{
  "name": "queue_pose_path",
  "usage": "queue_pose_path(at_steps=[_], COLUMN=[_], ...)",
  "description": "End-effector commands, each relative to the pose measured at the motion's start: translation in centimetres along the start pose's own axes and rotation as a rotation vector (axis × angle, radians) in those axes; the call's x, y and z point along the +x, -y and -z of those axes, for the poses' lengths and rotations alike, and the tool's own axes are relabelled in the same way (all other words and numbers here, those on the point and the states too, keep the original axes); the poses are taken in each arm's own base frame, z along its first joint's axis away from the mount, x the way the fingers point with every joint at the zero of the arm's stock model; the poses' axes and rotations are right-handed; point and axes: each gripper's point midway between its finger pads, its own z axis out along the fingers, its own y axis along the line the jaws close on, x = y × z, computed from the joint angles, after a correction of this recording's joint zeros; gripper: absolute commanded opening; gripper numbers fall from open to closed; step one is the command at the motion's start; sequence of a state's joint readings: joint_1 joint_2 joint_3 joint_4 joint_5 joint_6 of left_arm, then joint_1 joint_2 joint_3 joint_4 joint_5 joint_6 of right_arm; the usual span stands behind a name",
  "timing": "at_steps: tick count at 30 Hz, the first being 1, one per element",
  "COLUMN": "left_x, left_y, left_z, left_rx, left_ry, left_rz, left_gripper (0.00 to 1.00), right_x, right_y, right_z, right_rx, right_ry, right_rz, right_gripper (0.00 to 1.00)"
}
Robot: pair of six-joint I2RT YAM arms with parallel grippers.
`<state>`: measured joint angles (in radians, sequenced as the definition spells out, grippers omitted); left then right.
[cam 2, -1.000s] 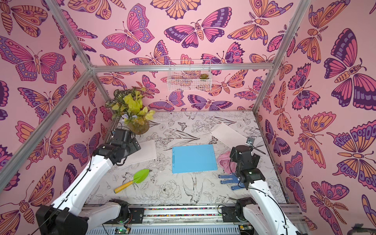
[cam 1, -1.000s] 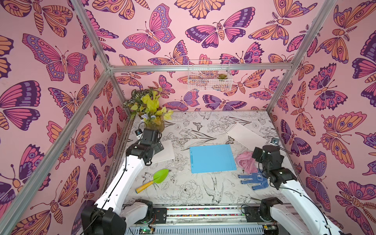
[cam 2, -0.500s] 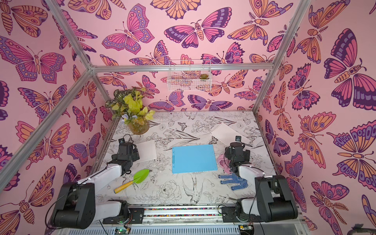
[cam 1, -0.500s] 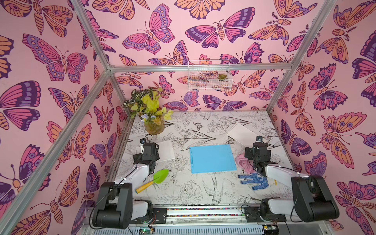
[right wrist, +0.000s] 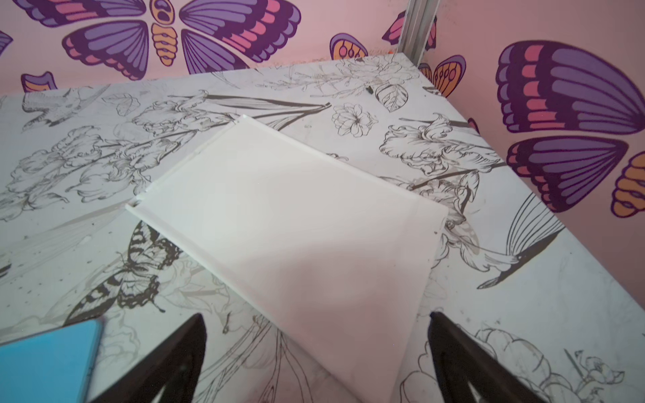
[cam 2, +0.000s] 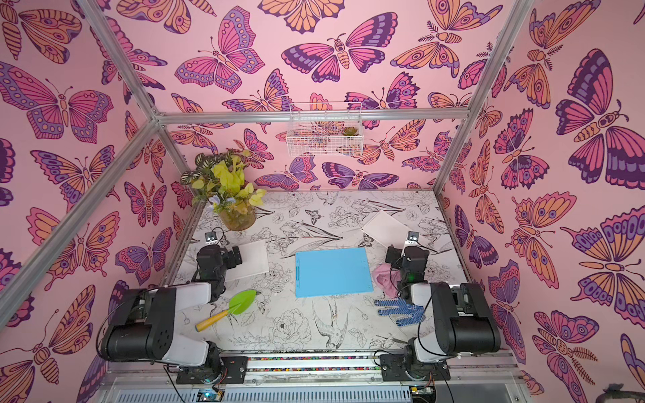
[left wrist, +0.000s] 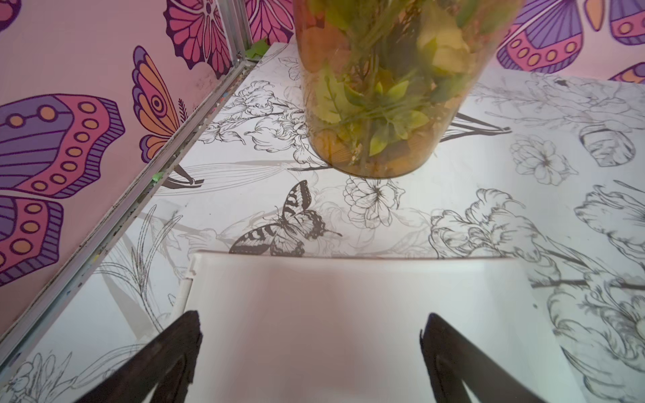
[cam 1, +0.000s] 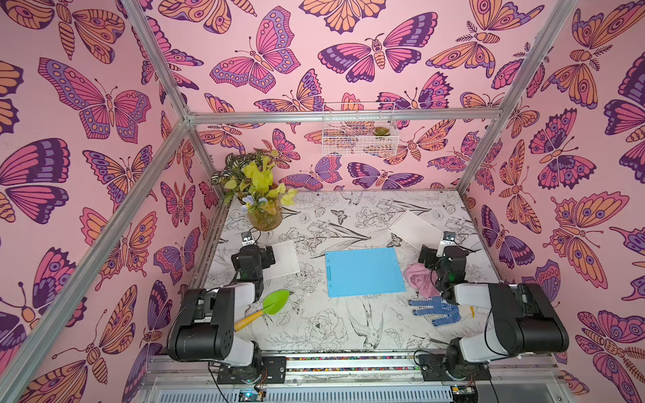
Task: Wipe the drawing tablet
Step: Reset both arms
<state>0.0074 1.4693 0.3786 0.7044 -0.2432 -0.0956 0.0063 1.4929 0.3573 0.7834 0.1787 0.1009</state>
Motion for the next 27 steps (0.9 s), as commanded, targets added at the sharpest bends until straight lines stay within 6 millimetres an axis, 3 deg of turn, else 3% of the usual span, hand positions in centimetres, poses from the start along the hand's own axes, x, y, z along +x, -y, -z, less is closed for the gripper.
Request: queue_pose_path(at_steps=[1,6,8,10,27], left_x=[-3.2,-2.0,-2.3,-1.4,-1.7], left_y=[0.5,1.6,1.3,1.3,1.4], left_z=[1.0,-0.5,-0.2,-0.3,-0.3], left_rx=[0.032,0.085,0.077,0.076,0.073], left_ry=[0.158,0.096,0.161,0.096,0.12], left_rz=[0.009,-0.024,-0.011,-0.009,-0.017], left_gripper=[1.0,0.99,0.99,0.99,0.99], right_x=[-2.3,-2.2,-2.2,-2.3,-2.1], right_y=[-0.1,-0.1,-0.3,-0.3,-0.7], right_z=[-0.1,-0.2,-0.3,-0.3,-0.5], right_rx=[-0.004,-0.003,-0.01,-0.011,-0.025], right_ry=[0.082,0.076,0.072,0.071,0.057], right_rz=[-0.019,-0.015,-0.01,-0.006,0.012], right_gripper=[0.99,0.99,0.99,0.99,0.99])
